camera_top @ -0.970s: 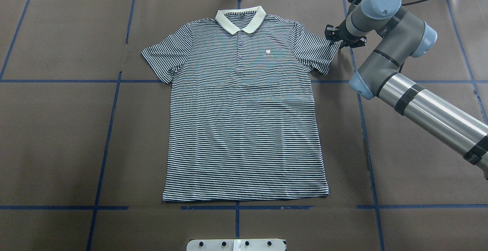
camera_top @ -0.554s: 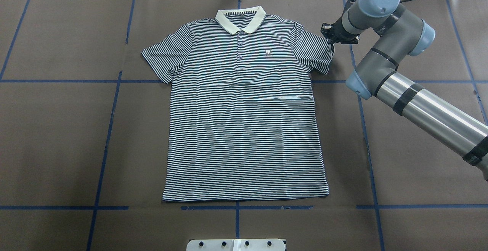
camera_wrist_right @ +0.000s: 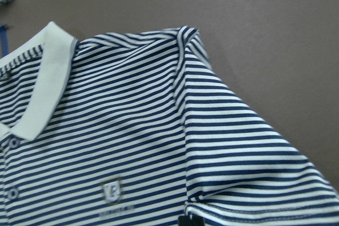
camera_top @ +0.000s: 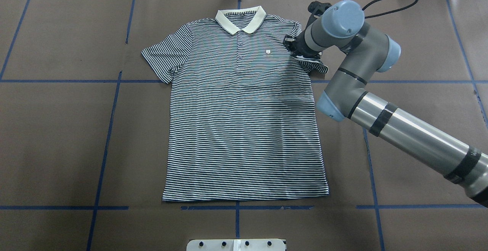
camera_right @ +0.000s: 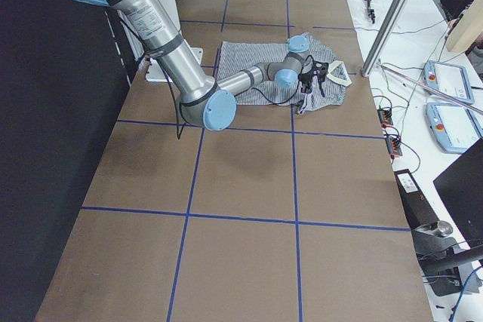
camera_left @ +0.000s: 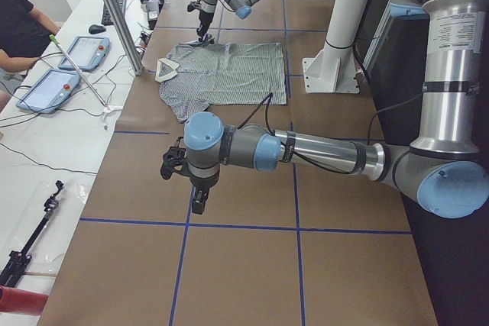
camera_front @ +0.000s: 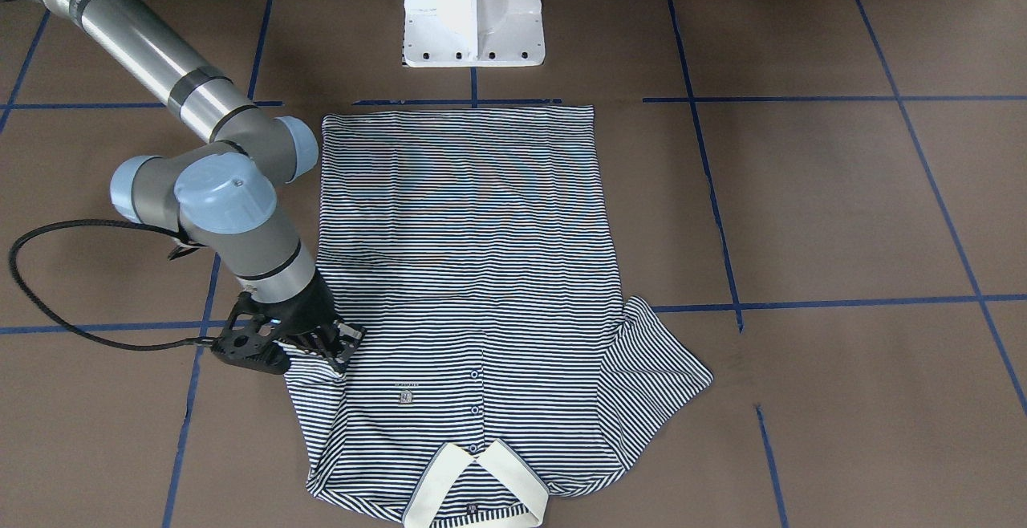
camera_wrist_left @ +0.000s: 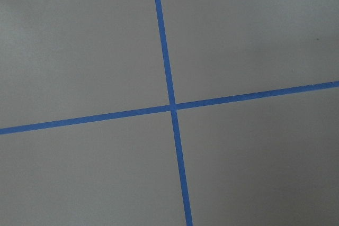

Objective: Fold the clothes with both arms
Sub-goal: 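Move the right gripper to the sleeve nearest it and grasp it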

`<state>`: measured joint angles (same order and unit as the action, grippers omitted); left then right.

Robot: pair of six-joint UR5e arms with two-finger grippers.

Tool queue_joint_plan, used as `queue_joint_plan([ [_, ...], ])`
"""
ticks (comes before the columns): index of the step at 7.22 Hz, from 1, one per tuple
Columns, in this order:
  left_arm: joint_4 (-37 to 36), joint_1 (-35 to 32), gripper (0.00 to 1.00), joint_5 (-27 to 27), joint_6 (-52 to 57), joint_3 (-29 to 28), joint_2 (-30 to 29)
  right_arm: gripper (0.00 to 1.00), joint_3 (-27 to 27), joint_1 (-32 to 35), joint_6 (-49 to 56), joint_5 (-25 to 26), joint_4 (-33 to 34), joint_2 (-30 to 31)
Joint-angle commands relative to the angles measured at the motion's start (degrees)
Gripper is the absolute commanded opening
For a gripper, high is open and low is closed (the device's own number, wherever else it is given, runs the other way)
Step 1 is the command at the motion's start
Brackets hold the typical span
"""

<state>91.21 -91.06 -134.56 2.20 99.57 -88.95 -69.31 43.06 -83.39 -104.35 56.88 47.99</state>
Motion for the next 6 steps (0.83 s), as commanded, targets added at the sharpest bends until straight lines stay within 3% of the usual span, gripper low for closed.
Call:
queue_joint_plan([
  [1, 0.0, 0.0, 1.00, 0.0, 0.0, 0.0, 0.0, 0.00, 6.1, -4.5, -4.0, 7.6, 5.3, -8.5],
  [3, 0.0, 0.0, 1.00, 0.0, 0.0, 0.0, 0.0, 0.00, 12.7, -4.5, -3.6, 11.0, 4.8, -10.7],
  [6, 0.0, 0.0, 1.00, 0.0, 0.0, 0.0, 0.0, 0.00, 16.4, -1.8, -3.4, 13.0, 4.8, -12.3],
])
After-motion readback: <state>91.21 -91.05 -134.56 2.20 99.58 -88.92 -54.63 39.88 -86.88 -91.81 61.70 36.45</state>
